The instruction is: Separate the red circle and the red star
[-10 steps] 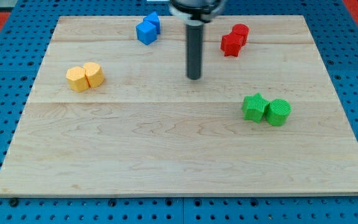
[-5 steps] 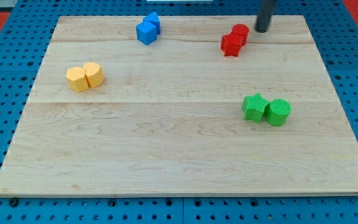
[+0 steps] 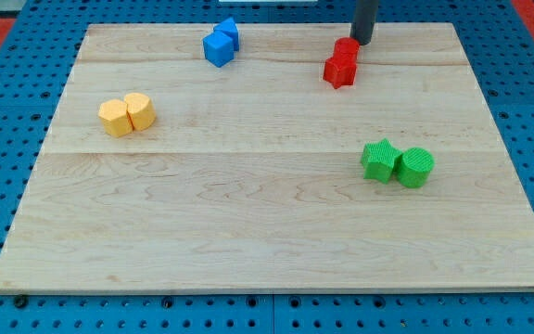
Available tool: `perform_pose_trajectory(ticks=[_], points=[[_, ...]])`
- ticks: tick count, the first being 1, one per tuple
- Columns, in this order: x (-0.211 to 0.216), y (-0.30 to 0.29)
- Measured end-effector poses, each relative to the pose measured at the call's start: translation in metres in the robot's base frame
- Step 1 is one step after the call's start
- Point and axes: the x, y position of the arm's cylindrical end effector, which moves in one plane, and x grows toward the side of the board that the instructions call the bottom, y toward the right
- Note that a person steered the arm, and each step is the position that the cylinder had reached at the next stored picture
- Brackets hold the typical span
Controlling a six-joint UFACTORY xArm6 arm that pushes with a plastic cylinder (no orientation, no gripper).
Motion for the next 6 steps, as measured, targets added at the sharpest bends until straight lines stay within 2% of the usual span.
perform_pose_trajectory(ticks=[1, 2, 3, 4, 6], points=[[0.003, -0.014], [0.012, -0.056], [0.026, -0.024], [0.034, 0.045], [0.072, -0.016]])
